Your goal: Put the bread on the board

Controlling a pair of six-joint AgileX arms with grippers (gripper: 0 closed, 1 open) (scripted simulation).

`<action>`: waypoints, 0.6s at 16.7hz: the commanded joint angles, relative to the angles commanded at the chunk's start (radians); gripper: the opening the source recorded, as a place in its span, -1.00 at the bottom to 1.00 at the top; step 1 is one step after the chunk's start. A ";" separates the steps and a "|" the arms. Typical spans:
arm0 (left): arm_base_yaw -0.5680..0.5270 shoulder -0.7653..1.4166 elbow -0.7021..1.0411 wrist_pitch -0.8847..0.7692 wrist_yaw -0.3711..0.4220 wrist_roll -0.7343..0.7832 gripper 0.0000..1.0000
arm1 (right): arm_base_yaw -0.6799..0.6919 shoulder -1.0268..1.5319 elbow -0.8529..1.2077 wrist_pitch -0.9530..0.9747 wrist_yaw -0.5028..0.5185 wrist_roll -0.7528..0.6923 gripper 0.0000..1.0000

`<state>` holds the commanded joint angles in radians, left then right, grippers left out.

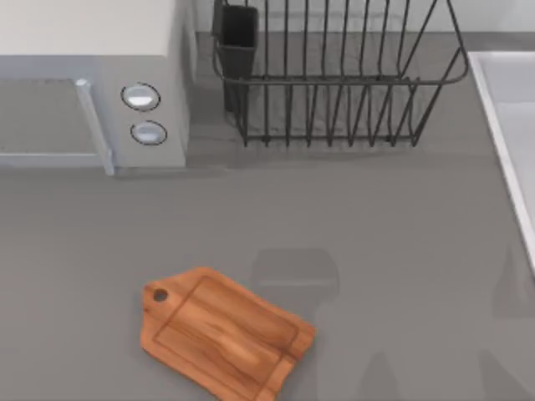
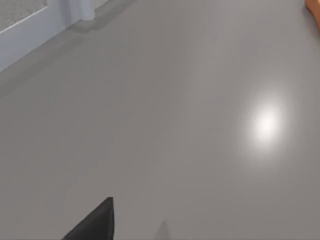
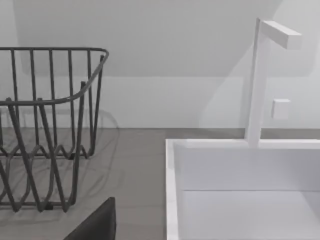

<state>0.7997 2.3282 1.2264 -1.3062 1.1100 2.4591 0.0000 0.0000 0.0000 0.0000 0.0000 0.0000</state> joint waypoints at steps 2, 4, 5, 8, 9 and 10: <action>0.002 0.003 0.002 -0.001 0.002 0.004 1.00 | 0.000 0.000 0.000 0.000 0.000 0.000 1.00; 0.002 0.003 0.002 -0.001 0.002 0.004 1.00 | 0.000 0.000 0.000 0.000 0.000 0.000 1.00; 0.002 0.003 0.002 -0.001 0.002 0.004 1.00 | 0.000 0.000 0.000 0.000 0.000 0.000 1.00; -0.011 -0.004 -0.006 0.014 0.008 -0.010 1.00 | 0.000 0.000 0.000 0.000 0.000 0.000 1.00; -0.021 -0.006 -0.015 0.036 0.017 -0.028 1.00 | 0.000 0.000 0.000 0.000 0.000 0.000 1.00; -0.035 -0.009 -0.027 0.066 0.028 -0.052 1.00 | 0.000 0.000 0.000 0.000 0.000 0.000 1.00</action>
<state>0.7645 2.3187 1.1996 -1.2402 1.1376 2.4067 0.0000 0.0000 0.0000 0.0000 0.0000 0.0000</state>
